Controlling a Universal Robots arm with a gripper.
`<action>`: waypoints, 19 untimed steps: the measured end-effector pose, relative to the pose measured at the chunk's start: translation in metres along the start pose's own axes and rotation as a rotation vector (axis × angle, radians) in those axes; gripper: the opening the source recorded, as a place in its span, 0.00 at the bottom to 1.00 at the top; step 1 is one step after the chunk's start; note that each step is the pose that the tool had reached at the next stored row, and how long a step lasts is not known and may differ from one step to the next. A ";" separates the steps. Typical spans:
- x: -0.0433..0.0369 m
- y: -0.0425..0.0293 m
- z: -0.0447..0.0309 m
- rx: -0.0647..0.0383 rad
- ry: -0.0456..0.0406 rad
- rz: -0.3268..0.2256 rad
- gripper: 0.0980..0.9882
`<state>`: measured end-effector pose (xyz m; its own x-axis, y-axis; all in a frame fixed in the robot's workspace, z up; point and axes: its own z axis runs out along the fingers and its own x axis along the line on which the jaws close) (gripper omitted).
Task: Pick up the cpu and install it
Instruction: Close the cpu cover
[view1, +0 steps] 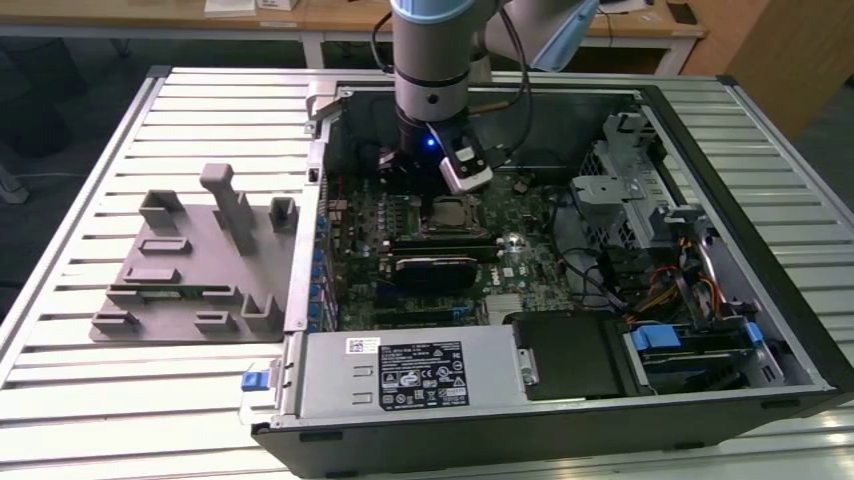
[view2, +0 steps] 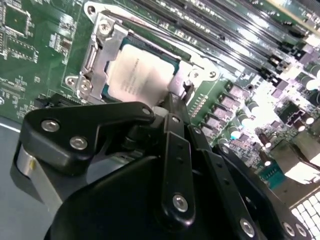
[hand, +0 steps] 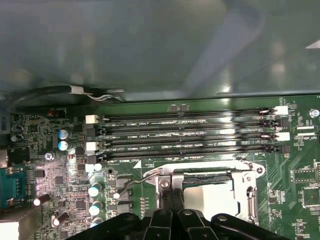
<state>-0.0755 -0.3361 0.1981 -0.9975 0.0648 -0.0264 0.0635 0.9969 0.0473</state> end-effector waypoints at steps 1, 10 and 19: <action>-0.0008 0.0001 0.0000 0.000 0.0001 0.000 0.01; -0.0047 0.0004 -0.0001 0.000 0.0033 0.000 0.01; -0.0055 0.0004 -0.0003 0.000 0.0046 0.000 0.01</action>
<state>-0.0700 -0.3361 0.1985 -0.9977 0.0648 -0.0217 0.0638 0.9969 0.0470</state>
